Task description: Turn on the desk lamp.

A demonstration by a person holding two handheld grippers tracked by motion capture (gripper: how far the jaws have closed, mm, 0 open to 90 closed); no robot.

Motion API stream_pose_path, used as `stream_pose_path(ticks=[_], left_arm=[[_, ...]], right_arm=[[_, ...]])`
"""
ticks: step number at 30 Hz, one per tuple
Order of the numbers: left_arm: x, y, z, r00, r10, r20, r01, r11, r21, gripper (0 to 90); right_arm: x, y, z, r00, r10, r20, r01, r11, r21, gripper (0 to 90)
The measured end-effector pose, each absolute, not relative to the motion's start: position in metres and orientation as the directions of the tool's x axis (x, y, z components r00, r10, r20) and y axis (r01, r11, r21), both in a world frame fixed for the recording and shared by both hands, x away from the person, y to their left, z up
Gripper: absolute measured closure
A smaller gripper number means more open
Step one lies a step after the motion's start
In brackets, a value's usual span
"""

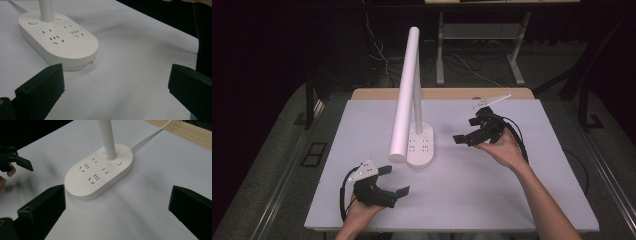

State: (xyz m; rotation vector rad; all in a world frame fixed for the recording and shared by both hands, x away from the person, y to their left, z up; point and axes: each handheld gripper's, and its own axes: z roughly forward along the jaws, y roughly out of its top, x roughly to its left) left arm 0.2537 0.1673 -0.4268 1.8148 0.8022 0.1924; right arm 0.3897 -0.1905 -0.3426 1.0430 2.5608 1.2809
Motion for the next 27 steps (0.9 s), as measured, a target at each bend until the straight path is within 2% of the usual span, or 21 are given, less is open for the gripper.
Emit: stream_pose_path(ticks=[25,26,27], left_arm=[[0.256,0.170,-0.427,0.760,0.602,-0.243,0.429,-0.185,0.884,0.0],[0.256,0.170,-0.427,0.760,0.602,-0.244,0.430,-0.184,0.884,0.0],[0.256,0.170,-0.427,0.760,0.602,-0.245,0.430,-0.183,0.884,0.0]], right_arm=[[0.427,-0.145,-0.350,-0.774,0.587,0.238,0.543,0.422,0.726,0.7],[0.431,-0.141,-0.352,-0.786,0.572,0.235,0.533,0.433,0.727,5.5],[0.432,-0.139,-0.353,-0.785,0.573,0.235,0.533,0.431,0.728,5.5]])
